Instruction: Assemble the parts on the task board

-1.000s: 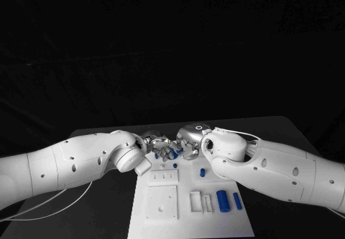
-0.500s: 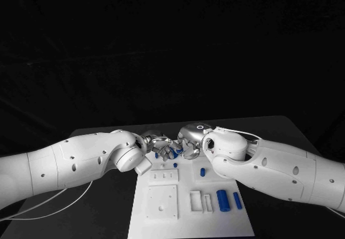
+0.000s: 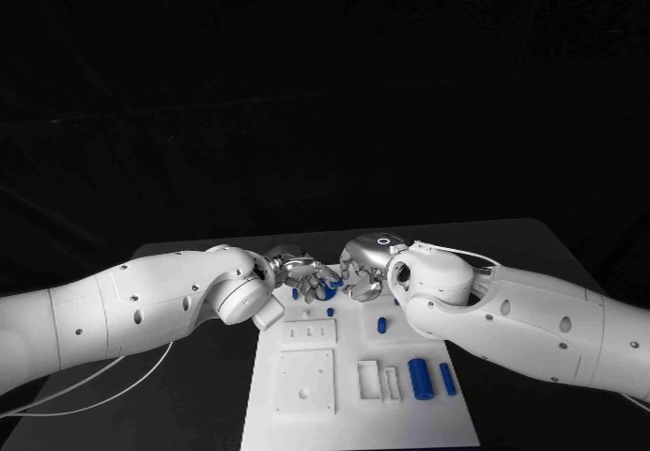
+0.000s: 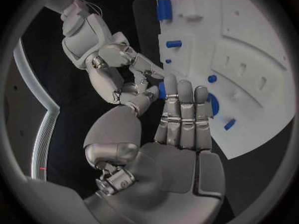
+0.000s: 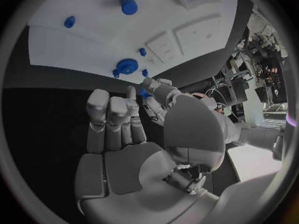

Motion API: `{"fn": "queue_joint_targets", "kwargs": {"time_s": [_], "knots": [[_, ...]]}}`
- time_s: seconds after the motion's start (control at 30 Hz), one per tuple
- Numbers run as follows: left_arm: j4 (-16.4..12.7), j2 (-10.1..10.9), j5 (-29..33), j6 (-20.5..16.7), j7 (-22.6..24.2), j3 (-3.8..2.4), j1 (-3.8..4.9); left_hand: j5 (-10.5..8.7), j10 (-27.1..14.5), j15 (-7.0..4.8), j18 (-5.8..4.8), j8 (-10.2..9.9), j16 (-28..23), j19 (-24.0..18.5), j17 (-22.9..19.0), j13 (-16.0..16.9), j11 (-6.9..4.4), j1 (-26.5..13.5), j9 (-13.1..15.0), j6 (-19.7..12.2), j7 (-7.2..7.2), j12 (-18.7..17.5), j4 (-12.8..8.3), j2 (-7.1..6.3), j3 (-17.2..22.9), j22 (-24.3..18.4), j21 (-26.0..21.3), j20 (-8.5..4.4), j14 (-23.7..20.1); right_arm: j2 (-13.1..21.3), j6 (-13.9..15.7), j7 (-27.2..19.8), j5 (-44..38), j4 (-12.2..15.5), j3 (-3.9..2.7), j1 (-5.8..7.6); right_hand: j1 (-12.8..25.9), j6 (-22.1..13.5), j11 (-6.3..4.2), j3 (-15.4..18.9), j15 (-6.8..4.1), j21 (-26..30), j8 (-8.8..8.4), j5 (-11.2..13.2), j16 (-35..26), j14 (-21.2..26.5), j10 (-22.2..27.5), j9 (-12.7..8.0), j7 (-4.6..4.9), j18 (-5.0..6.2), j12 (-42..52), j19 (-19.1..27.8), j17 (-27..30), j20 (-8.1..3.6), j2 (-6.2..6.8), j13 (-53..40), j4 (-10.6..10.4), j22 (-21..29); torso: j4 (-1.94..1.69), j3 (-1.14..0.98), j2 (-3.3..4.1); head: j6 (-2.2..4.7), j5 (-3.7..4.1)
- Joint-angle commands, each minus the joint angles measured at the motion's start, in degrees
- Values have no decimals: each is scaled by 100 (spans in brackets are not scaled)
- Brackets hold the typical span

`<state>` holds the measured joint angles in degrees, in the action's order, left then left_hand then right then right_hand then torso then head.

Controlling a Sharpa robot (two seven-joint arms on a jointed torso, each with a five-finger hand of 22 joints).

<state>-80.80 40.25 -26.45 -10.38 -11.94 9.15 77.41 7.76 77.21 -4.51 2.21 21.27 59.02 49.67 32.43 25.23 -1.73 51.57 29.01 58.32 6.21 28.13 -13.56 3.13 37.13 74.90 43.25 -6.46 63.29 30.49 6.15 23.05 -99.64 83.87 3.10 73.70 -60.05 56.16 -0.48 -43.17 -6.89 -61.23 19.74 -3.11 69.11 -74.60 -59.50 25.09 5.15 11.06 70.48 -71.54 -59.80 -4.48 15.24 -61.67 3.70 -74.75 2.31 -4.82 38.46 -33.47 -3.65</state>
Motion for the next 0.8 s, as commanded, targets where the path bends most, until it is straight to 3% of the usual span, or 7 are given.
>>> {"fn": "queue_joint_targets", "kwargs": {"time_s": [0.03, 0.37, 0.4, 0.5, 0.53, 0.6, 0.8], "knots": [[-7, 2, -54, -66, 50, -4, 4, 32, 57, -24, -113, 27, 35, 44, -6, 8, 1, -48, 23, 229, -192, 34, -25, 11, 5, 70, 42, -364, 33, 21, 30, -39, 9, 70, 1, -20, 7, 61, 18, -2, 41, 37, -21, 16, -36, 10, 31, -6, 93, 394, -26, 43, 6, 13, 72, 8, -36, 5, 0, 0, 1, -4, -2], [17, 50, -256, 96, -86, -4, 4, 60, 121, -62, -118, 59, 102, 75, 0, 32, -33, -50, 106, 282, -223, 75, -40, 5, 13, 73, 79, -393, 89, 234, 172, -14, -27, 21, 1, -42, -13, 44, 22, -7, 45, 49, -32, 14, -46, 15, 38, -10, 98, 394, -34, 49, 7, 11, 83, 13, -45, 8, -6, 8, -3, -10, -8], [17, 68, -329, 115, -112, -3, 4, 113, 143, -74, -120, 72, 126, 81, 3, 40, -45, -51, 137, 300, -234, 92, -50, -3, 15, 74, 89, -402, 108, 284, 224, -20, -33, 16, 0, -43, -22, 42, 23, -13, 46, 52, -34, 11, -48, 16, 39, -10, 98, 394, -35, 51, 8, 11, 84, 14, -46, 8, -6, 8, -3, -10, -8], [14, 111, -473, 83, -142, -2, 4, 621, 232, -119, -129, 120, 212, 123, 18, 76, -90, -103, 255, 378, -278, 156, -64, -88, 11, 75, 136, -441, 184, 407, 390, -50, -39, -5, 0, -43, -44, 40, 25, -31, 49, 61, -37, 0, -56, 19, 43, -12, 101, 394, -40, 56, 10, 12, 95, 18, -53, 10, -6, 7, -3, -18, -24], [12, 126, -512, 84, -156, -2, 4, 888, 291, -141, -131, 150, 262, 150, 38, 97, -117, -134, 307, 437, -307, 194, -70, -149, 8, 75, 158, -458, 231, 451, 471, -66, -39, -15, -1, -43, -53, 40, 27, -41, 50, 65, -38, -5, -60, 20, 43, -13, 102, 394, -42, 59, 11, 13, 102, 20, -57, 10, -5, 7, -1, -25, -38], [6, 161, -610, 103, -202, -2, 5, 1111, 410, -186, -126, 211, 345, 204, 77, 144, -175, -156, 385, 559, -363, 274, -99, -237, -10, 78, 202, -491, 324, 551, 646, -107, -20, -41, -11, -43, -69, 41, 29, -65, 53, 75, -41, -12, -70, 22, 44, -14, 104, 394, -46, 66, 15, 18, 127, 24, -69, 11, -3, 7, -1, -38, -58], [-22, 229, -892, 114, -392, 0, 5, 1214, 535, -263, -116, 253, 450, 326, 128, 224, -244, -157, 544, 688, -430, 383, -134, -302, -13, 91, 318, -571, 455, 819, 1098, -369, 415, -176, -108, -41, -68, 30, 39, -74, 61, 114, -55, -2, -116, 48, 57, -21, 110, 394, -70, 108, 35, 41, 176, 42, -77, 15, -2, 2, -2, -82, -88]]}}
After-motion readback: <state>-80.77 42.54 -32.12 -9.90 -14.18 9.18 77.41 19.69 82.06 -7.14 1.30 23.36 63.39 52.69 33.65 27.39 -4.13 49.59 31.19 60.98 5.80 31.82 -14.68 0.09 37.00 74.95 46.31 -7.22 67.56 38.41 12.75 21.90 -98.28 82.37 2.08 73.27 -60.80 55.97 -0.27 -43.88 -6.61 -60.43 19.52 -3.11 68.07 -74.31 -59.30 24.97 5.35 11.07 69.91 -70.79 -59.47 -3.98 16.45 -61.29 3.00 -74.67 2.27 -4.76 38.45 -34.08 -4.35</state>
